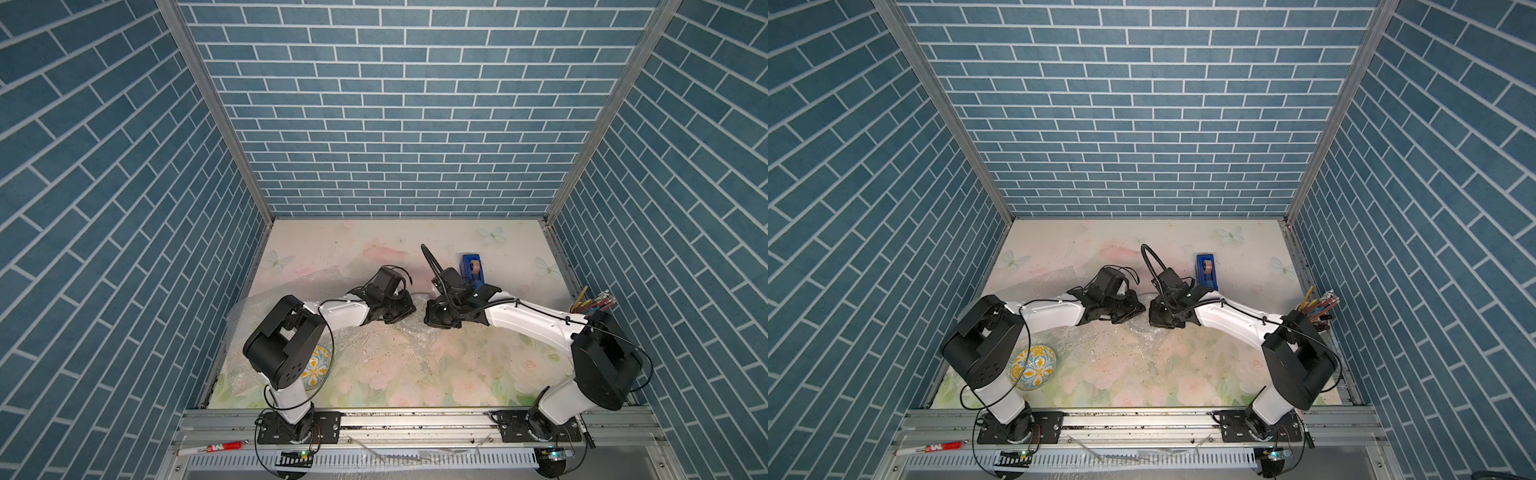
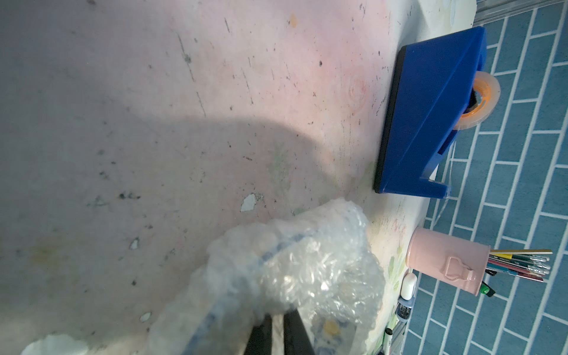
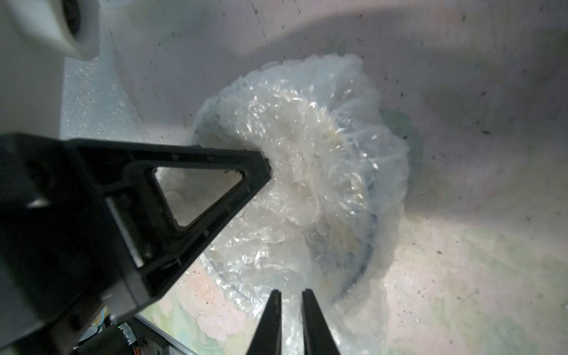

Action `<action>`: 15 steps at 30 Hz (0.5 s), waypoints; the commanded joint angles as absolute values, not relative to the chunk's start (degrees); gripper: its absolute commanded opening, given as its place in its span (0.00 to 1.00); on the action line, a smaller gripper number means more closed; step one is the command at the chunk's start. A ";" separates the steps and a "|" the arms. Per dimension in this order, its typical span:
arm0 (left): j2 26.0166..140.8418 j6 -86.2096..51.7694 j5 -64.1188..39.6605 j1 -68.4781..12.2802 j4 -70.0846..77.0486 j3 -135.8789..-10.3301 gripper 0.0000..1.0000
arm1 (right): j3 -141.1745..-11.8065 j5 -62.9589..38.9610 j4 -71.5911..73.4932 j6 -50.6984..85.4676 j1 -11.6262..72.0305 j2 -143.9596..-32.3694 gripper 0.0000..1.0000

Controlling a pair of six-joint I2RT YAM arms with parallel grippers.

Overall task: Wrap bowls in bubble wrap
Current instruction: Wrap the bowl in bubble wrap.

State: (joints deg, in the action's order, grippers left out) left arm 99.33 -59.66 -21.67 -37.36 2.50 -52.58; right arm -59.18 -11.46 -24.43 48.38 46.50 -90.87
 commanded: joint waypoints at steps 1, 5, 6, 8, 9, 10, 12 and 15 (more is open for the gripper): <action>100.55 -59.94 -20.54 -37.27 0.00 -51.06 0.11 | -60.81 -11.65 -24.20 49.77 46.50 -94.85 0.11; 100.63 -59.99 -20.64 -37.27 0.00 -51.17 0.11 | -62.18 -11.68 -23.69 49.60 46.42 -99.28 0.08; 100.55 -59.94 -20.61 -37.27 -0.09 -51.15 0.10 | -63.08 -11.39 -23.81 49.42 46.31 -100.30 0.07; 100.54 -59.99 -20.60 -37.27 -0.07 -51.02 0.10 | -65.20 -10.92 -24.94 48.77 46.10 -101.78 0.07; 100.62 -59.94 -20.60 -37.27 -0.15 -50.93 0.10 | -66.30 -10.77 -25.52 48.46 46.03 -102.16 0.07; 100.61 -60.12 -20.62 -37.29 -0.09 -50.89 0.10 | -67.34 -10.50 -26.26 48.08 46.05 -102.04 0.07; 100.63 -60.12 -20.57 -37.27 -0.16 -50.71 0.10 | -68.72 -9.43 -27.96 47.23 46.06 -100.54 0.12; 100.81 -60.40 -20.63 -37.27 0.29 -50.45 0.10 | -69.76 -6.95 -31.57 45.78 45.75 -96.62 0.24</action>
